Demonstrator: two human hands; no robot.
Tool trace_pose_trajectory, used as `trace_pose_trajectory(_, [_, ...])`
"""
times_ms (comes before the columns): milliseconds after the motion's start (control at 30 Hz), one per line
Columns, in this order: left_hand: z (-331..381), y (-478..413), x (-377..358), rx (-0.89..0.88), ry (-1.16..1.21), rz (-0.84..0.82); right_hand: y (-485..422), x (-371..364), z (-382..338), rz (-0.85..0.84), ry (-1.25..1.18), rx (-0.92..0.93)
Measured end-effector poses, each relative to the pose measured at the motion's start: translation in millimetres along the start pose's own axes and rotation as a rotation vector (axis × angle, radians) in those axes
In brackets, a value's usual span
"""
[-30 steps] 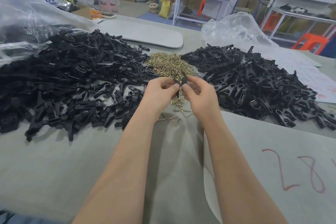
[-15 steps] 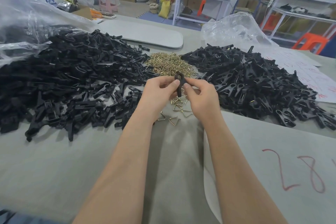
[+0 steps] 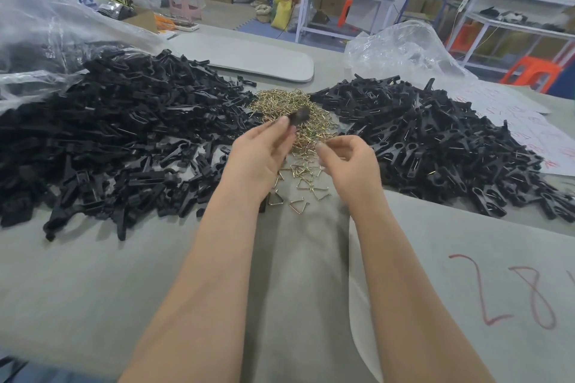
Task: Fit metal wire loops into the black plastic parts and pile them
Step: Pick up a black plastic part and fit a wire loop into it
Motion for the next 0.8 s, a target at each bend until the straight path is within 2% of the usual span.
trace_pose_trajectory(33, [0.9, 0.1, 4.1, 0.031, 0.135, 0.029, -0.5, -1.5, -1.6, -0.01, 0.248, 0.081])
trace_pose_trajectory(100, [3.4, 0.9, 10.4, 0.057, 0.301, 0.076, 1.0, -19.2, 9.6, -0.137, 0.624, 0.124])
trace_pose_trajectory(167, [4.5, 1.6, 13.0, 0.05, 0.356, 0.109, 6.2, -36.2, 22.4, -0.231, 0.82, 0.105])
trace_pose_trajectory(200, [4.0, 2.3, 12.3, 0.05, 0.36, 0.113, 8.1, -42.4, 22.3, -0.234, 0.833, 0.122])
trace_pose_trajectory(367, [-5.6, 1.5, 8.2, 0.113, 0.173, 0.052, 11.9, -55.5, 5.6, -0.183, 0.73, 0.26])
trace_pose_trajectory(500, [-13.4, 0.0, 8.3, 0.184, 0.205, 0.028, 9.1, -49.5, 2.6, -0.153, 0.687, 0.274])
trace_pose_trajectory(700, [-17.4, 0.6, 1.8, 0.234, 0.327, -0.009, -1.2, -20.0, 9.0, -0.036, 0.437, 0.15])
trace_pose_trajectory(800, [-18.9, 0.7, 0.4, 0.244, 0.322, -0.023, -4.4, -7.0, 16.1, -0.005, 0.213, 0.037])
Point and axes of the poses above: each hand's wrist, its own y-axis away from the middle knuckle, its own x-axis out of the back of the hand, z = x × y, the point moved 10 cm from there along -y, towards the middle knuckle, and after that the axes turned 3 degrees about z, right-handed, at the moved point
